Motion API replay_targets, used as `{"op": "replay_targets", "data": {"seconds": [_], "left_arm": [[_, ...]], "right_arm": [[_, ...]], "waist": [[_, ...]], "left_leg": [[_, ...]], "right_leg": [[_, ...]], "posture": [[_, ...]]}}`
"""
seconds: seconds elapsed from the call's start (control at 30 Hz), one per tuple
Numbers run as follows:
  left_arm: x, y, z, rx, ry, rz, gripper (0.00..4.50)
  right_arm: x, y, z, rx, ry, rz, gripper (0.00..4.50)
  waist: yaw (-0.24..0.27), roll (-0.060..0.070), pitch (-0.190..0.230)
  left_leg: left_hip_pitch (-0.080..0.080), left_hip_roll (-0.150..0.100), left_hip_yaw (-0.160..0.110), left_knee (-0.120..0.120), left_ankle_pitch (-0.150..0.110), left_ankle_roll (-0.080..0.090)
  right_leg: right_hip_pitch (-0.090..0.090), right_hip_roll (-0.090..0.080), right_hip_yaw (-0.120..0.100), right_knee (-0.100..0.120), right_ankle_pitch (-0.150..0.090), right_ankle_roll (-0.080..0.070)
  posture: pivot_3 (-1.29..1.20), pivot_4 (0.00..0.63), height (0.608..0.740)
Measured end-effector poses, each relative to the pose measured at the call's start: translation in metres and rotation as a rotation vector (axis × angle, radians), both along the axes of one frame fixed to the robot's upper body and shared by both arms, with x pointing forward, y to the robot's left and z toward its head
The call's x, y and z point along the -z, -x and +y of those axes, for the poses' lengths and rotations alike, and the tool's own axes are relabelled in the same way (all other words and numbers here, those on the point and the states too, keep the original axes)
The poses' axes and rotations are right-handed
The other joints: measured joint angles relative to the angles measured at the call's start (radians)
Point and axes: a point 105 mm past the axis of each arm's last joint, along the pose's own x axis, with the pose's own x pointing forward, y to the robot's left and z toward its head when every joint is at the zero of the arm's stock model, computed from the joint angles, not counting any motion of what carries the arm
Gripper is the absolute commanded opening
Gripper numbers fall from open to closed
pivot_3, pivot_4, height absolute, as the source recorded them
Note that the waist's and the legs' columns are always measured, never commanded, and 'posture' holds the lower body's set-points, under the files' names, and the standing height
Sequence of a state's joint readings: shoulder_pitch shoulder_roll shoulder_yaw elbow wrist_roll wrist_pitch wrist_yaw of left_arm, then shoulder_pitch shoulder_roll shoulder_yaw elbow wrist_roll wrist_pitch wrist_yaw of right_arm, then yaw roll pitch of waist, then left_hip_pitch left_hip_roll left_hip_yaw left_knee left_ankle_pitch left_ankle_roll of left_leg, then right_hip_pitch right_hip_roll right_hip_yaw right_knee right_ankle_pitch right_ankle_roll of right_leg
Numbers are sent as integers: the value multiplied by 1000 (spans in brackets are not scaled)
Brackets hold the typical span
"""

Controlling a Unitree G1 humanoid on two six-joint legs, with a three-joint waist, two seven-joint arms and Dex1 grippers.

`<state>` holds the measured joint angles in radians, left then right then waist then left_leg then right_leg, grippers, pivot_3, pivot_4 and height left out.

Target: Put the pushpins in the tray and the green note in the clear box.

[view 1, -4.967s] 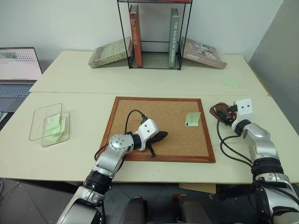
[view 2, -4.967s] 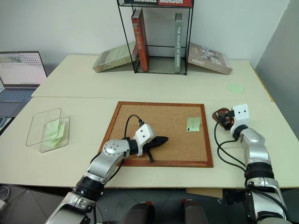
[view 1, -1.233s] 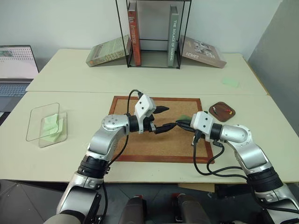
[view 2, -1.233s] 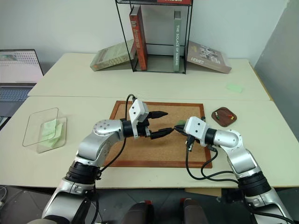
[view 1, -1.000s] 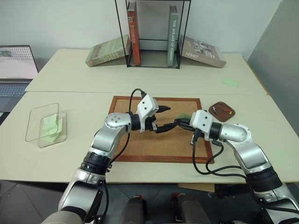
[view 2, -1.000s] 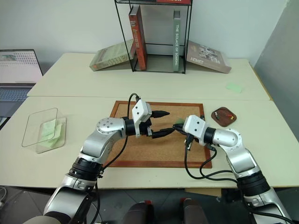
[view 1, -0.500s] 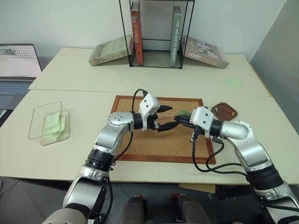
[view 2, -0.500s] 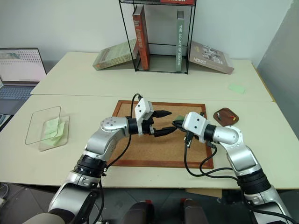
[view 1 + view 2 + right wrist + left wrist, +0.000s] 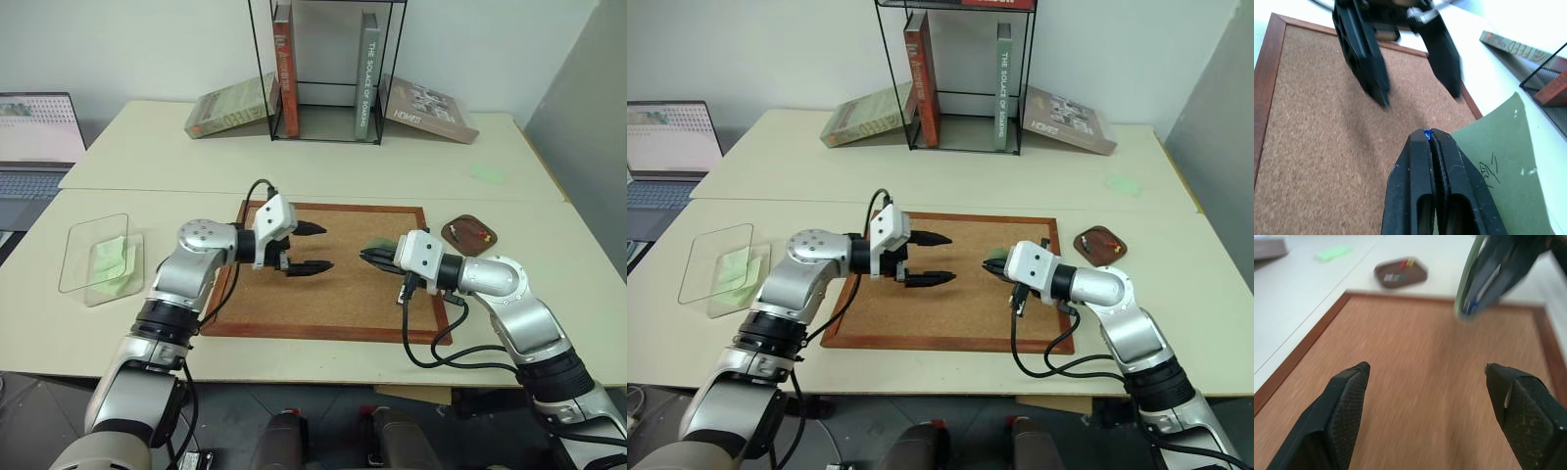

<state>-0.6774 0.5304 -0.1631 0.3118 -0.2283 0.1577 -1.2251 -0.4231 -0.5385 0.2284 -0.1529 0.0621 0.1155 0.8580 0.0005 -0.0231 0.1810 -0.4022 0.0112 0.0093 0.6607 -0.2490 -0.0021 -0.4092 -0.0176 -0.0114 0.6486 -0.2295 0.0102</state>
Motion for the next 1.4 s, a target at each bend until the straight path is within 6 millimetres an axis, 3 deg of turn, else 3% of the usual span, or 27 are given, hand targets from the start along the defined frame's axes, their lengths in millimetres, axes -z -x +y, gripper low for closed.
{"op": "replay_targets", "data": {"seconds": [0.2,0.37,0.53,0.73,0.83,1.4], "left_arm": [[-24,12,-32,87,171,13,3984],[-34,18,-46,120,222,22,3984],[-38,11,-59,121,214,-24,3984],[-27,4,-71,121,183,-24,3984],[-26,2,-73,137,168,-32,3564],[-16,8,-79,242,99,9,253]], "right_arm": [[1,2,1,-15,0,16,0],[2,3,2,-27,6,24,0],[3,5,4,-38,10,31,0],[2,6,7,-46,8,33,0],[4,7,7,-45,13,45,0],[7,8,10,-52,17,59,0]], "waist": [[7,0,0],[-1,0,0],[-2,0,0],[-2,0,0],[-2,-1,0],[-2,-1,0]], "left_leg": [[-2,-2,0,2,0,0],[-1,0,-1,1,0,0],[1,0,0,1,0,0],[0,0,1,1,0,0],[0,0,1,1,0,0],[0,0,1,1,0,0]], "right_leg": [[0,0,0,-1,0,1],[0,0,-1,1,0,1],[0,4,1,1,0,1],[0,4,1,0,0,1],[0,4,1,0,0,1],[0,4,1,1,0,1]], "posture": [[0,150,740],[0,150,740],[0,150,740],[0,150,740],[0,150,740],[0,150,740]]}}
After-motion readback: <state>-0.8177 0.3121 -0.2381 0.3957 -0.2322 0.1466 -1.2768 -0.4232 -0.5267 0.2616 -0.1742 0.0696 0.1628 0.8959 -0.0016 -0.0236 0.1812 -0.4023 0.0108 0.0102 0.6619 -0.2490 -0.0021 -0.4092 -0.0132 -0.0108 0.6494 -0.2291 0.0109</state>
